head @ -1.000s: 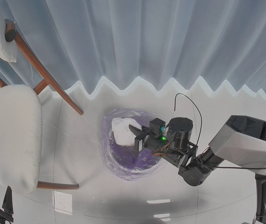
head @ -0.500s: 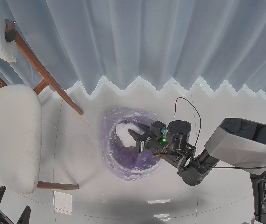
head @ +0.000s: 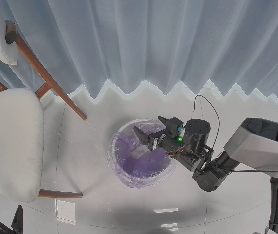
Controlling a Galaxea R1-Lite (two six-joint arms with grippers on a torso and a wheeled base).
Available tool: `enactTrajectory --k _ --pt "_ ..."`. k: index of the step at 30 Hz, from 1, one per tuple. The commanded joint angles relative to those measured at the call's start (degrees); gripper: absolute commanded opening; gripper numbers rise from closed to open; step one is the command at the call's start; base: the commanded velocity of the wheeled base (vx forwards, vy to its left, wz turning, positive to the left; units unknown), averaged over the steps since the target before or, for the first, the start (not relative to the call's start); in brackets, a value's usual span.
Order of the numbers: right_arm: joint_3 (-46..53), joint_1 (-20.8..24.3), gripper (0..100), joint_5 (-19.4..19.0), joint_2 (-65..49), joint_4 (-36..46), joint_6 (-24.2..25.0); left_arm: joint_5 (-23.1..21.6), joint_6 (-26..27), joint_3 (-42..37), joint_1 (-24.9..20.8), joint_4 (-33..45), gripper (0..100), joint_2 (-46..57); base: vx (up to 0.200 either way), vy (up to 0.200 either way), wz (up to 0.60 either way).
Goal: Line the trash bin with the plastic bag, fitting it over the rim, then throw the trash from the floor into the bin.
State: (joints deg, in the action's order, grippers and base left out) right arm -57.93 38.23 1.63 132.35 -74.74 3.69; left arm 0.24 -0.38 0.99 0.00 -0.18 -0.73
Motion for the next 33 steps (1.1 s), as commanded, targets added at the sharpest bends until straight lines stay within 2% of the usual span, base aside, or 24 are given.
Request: enactTrajectory --k 1,3,4,7,11,12,13,14,16,17,18,19,20,21,22,23,24,25,31,33 --pt "9.59 -1.05 100 1.35 -12.29 -0.41 0.17 -0.07 0.03 -0.81 0.0 0.09 100 0.73 0.0 0.0 0.0" --pt "11.0 -1.58 100 1.35 -13.79 -0.49 0.17 -0.07 0.03 -0.9 0.0 0.09 100 0.73 0.0 0.0 0.0" --pt "17.76 -4.04 100 1.35 -21.0 -0.76 0.09 -0.07 -0.06 -0.81 0.0 0.01 100 0.73 0.0 0.0 0.0" --pt "27.43 -9.23 100 1.27 -31.63 -0.67 -0.09 -0.07 -0.24 -0.9 0.09 0.01 100 0.73 0.0 0.0 0.0" --pt "44.66 -21.53 100 0.48 -51.85 0.47 -0.09 0.02 -0.41 -0.9 0.18 -0.17 100 0.73 0.0 0.0 0.0" --pt "44.66 -21.53 100 0.48 -51.85 0.47 -0.09 0.02 -0.41 -0.9 0.18 -0.17 100 0.73 0.0 0.0 0.0" --pt "51.34 -26.36 100 -0.32 -61.07 2.23 0.09 0.02 -0.33 -0.9 0.09 -0.08 100 0.73 0.0 0.0 0.0" --pt "56.7 -28.91 100 -0.84 -68.54 3.9 0.17 0.02 -0.15 -0.9 0.09 -0.08 100 0.73 0.0 0.0 0.0" --pt "57.93 -29.88 100 -0.49 -80.06 13.22 1.32 0.02 0.11 -0.99 0.09 0.01 100 0.73 0.0 0.0 0.0" --pt "57.93 -29.88 100 -0.49 -81.03 14.36 1.32 0.02 0.11 -0.99 0.09 0.01 100 0.73 0.0 0.0 0.0" --pt "57.84 -30.5 100 -0.32 -93.59 27.98 1.4 -0.07 0.2 -0.99 0.09 0.01 100 0.73 0.0 0.0 0.0" --pt "57.84 -30.5 100 -0.4 -96.67 31.85 1.05 -0.07 0.2 -0.99 0.0 0.01 100 0.73 0.0 0.0 0.0" --pt "57.93 -30.5 100 -0.4 -106.69 43.63 -1.58 -0.07 0.11 -0.99 0.09 0.01 100 0.73 0.0 0.0 0.0" --pt "57.93 -30.5 100 -0.4 -107.48 44.86 -1.85 -0.07 0.2 -0.99 0.09 0.01 100 0.73 0.0 0.0 0.0" --pt "57.93 -30.41 100 -0.32 -119.96 60.5 -5.98 0.02 0.11 -0.99 0.09 -0.08 100 0.73 0.0 0.0 0.0" --pt "57.93 -30.5 100 -0.14 -127.34 69.73 -6.77 0.02 0.03 -0.99 0.09 -0.08 100 0.73 0.0 0.0 0.0" --pt "57.67 -30.5 100 0.48 -129.28 73.6 -6.68 0.11 0.03 -0.99 0.09 -0.08 100 0.73 0.0 0.0 0.0" --pt "56.61 -31.46 100 2.41 -126.38 76.06 -4.48 0.11 -0.06 -0.99 0.09 -0.08 100 0.73 0.0 0.0 0.0" --pt "57.31 -37.88 100 2.76 -125.06 74.04 -2.73 0.11 -0.06 -0.99 0.09 -0.08 100 0.73 0.0 0.0 0.0" --pt "57.49 -44.21 100 2.85 -126.82 73.42 -1.23 0.11 -0.15 -0.99 0.09 -0.17 100 0.73 0.0 0.0 0.0"
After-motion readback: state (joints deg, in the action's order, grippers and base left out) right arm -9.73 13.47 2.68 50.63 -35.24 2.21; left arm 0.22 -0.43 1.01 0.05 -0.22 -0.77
